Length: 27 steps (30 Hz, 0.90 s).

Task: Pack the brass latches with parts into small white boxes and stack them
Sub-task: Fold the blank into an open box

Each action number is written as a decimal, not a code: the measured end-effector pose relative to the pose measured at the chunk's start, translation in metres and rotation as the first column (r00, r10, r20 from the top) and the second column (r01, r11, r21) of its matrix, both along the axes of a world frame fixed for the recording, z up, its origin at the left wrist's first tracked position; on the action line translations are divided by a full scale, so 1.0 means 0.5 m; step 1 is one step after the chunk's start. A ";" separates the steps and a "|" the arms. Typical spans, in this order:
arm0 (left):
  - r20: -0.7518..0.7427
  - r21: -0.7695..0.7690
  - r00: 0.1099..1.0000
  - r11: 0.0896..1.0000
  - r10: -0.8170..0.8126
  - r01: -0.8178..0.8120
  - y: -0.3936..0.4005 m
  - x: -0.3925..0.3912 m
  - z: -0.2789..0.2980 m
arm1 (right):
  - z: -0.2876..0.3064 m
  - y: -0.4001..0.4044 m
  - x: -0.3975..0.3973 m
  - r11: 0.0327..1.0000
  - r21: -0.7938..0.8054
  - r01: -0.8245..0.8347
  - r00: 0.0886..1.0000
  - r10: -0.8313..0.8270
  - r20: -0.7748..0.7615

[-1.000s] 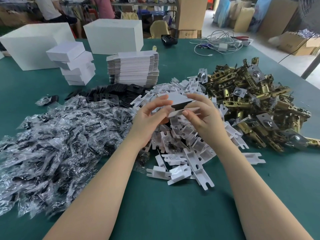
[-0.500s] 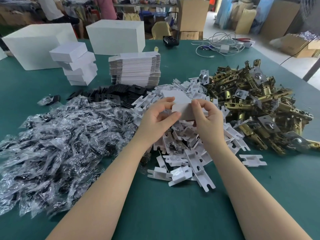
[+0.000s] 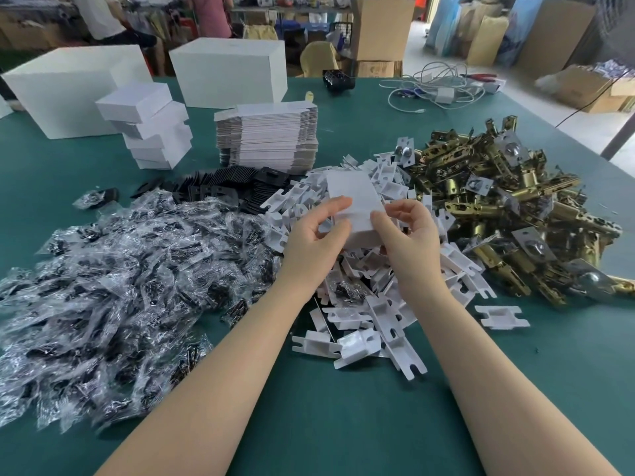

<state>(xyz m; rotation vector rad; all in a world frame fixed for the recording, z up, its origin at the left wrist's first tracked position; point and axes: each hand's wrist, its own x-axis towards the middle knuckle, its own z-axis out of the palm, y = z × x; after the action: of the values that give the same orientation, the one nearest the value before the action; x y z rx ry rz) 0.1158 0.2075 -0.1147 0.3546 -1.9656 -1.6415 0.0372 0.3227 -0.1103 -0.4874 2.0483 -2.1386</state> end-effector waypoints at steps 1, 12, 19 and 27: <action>0.000 0.013 1.000 1.000 0.002 -0.002 0.002 -0.001 -0.001 | -0.001 0.000 0.000 1.000 0.003 -0.003 1.000 0.003 -0.006; -0.061 0.307 0.998 0.952 0.003 0.016 0.004 -0.006 0.000 | 0.009 0.003 -0.002 0.951 -0.237 -0.200 0.963 0.235 0.129; -0.112 0.411 0.990 0.904 -0.083 0.122 -0.016 -0.009 -0.002 | 0.008 0.005 -0.008 0.925 -0.249 -0.287 0.938 0.324 0.120; -0.152 0.387 0.977 0.900 -0.151 0.200 -0.026 -0.005 -0.005 | -0.001 0.001 -0.010 0.926 -0.234 -0.295 0.942 0.323 0.093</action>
<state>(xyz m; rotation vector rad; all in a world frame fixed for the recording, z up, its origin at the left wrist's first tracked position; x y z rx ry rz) 0.1132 0.1947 -0.1174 0.2264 -1.6029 -2.1359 0.0324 0.3231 -0.1107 -0.6338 1.5568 -2.1432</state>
